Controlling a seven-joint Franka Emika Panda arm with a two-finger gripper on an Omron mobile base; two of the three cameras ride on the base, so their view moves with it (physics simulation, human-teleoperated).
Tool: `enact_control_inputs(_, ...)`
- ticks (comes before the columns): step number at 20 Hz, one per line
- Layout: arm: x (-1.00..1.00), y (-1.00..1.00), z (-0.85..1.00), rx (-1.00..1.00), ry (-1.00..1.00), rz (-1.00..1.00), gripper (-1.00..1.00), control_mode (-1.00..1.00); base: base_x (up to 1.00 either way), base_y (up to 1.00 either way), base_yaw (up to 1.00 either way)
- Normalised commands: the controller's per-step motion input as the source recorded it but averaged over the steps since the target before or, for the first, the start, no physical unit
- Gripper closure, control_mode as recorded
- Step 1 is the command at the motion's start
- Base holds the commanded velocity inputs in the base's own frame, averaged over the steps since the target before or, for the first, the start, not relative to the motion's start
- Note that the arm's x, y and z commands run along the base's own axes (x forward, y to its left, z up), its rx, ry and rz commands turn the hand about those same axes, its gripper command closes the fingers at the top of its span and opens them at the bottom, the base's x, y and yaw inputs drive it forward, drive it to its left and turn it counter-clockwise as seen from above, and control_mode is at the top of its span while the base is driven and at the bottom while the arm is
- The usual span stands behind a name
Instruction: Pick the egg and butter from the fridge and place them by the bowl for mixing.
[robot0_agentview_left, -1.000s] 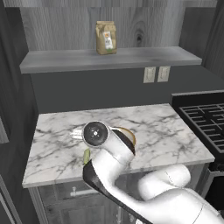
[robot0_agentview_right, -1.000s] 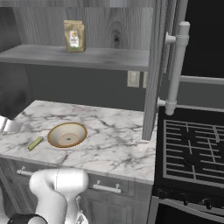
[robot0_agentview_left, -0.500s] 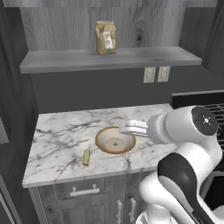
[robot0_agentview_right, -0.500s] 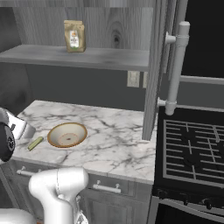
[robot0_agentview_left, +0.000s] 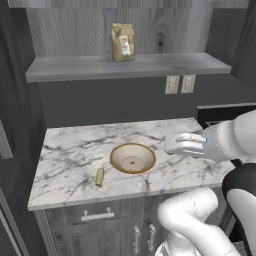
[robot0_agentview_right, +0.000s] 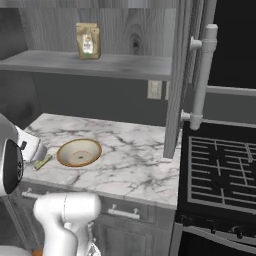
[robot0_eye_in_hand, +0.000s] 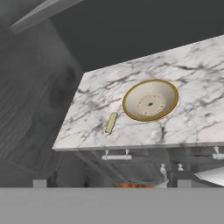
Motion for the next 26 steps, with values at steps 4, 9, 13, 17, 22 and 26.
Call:
enact_control_inputs(4,0.0,0.0,0.0,0.0,0.0,0.0,-1.0,1.0,-0.81,0.08,0.45)
enact_control_inputs(9,0.0,0.0,0.0,0.0,0.0,0.0,-1.0,1.0,-0.64,0.13,0.67)
enact_control_inputs(13,0.0,0.0,0.0,0.0,0.0,0.0,-1.0,1.0,-0.53,0.04,0.8)
enact_control_inputs(17,0.0,0.0,0.0,0.0,0.0,0.0,-1.0,1.0,-0.46,0.0,0.83)
enact_control_inputs(22,0.0,0.0,0.0,0.0,0.0,0.0,-1.0,1.0,-0.54,0.0,0.81)
enact_control_inputs(26,0.0,0.0,0.0,0.0,0.0,0.0,-1.0,1.0,-0.92,0.02,0.66)
